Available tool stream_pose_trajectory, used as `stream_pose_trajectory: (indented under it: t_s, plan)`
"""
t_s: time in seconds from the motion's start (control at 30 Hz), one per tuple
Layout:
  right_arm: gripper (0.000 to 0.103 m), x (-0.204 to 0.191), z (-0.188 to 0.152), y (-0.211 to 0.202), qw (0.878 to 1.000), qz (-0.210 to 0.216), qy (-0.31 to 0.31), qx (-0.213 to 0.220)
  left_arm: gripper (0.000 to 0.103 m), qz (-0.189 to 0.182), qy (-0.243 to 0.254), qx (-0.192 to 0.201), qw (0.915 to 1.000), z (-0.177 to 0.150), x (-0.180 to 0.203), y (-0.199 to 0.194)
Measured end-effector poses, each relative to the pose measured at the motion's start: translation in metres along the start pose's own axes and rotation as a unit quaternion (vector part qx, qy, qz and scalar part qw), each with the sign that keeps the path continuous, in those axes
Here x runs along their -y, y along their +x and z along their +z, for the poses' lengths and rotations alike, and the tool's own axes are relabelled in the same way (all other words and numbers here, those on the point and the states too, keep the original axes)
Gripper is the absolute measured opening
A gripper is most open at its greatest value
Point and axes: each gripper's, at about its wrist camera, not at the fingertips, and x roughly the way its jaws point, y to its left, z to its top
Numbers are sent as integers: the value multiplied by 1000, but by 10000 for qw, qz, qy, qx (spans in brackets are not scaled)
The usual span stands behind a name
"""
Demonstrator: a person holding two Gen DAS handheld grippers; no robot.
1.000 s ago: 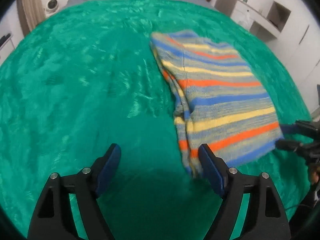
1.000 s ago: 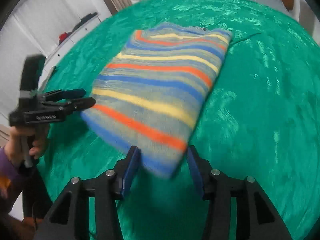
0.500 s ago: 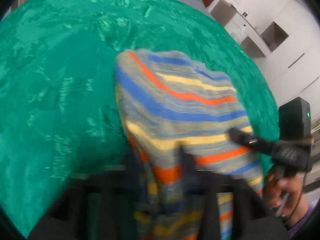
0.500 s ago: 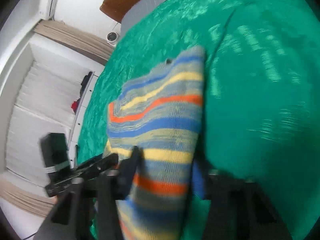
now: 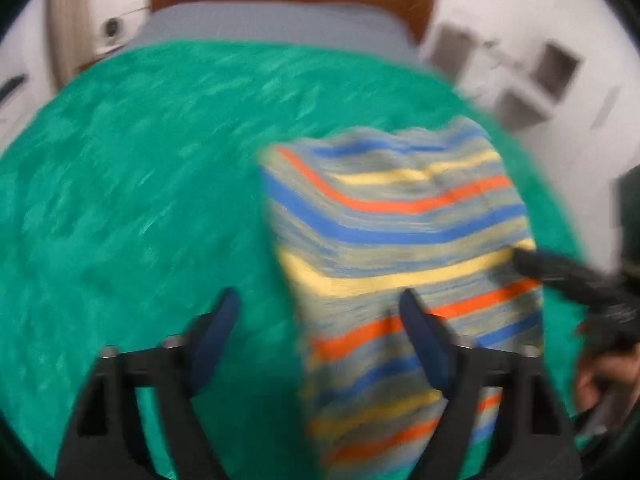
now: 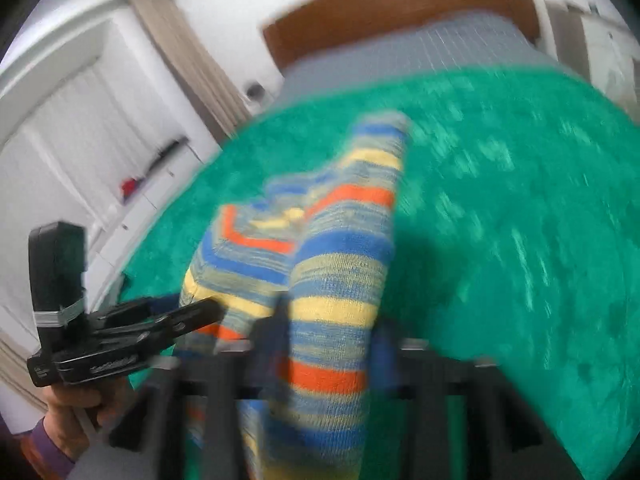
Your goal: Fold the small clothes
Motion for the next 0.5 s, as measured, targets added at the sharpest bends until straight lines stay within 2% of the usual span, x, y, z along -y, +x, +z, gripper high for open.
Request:
stream_pose_trajectory:
  t_s: [0.03,0.07,0.2,0.27,0.4,0.5]
  plan:
    - [90,11,-6,5,9993,-321,83,-153,83,199,30,-48,9998,-13,-7,0]
    - [90,20,-16,5,9979,-589,131,-242,83,337,72,-33,9994,-27,-11,-3]
    - [91,35,-60,-23,9941,-1053,93,-226,87,846,178,363,9956,-57,-1,-37]
    - [94,27,-77,-42,9931,-1171,-50,-84,100,1087,245,673,9915,-64,10,-60]
    - [101,-7,-93,-91,9894,-1268,-552,435,102,1436,433,1365,9792,-68,32,-106]
    - [102,-35,-100,-120,9832,-1409,-925,706,102,1513,563,1571,9743,-67,44,-128]
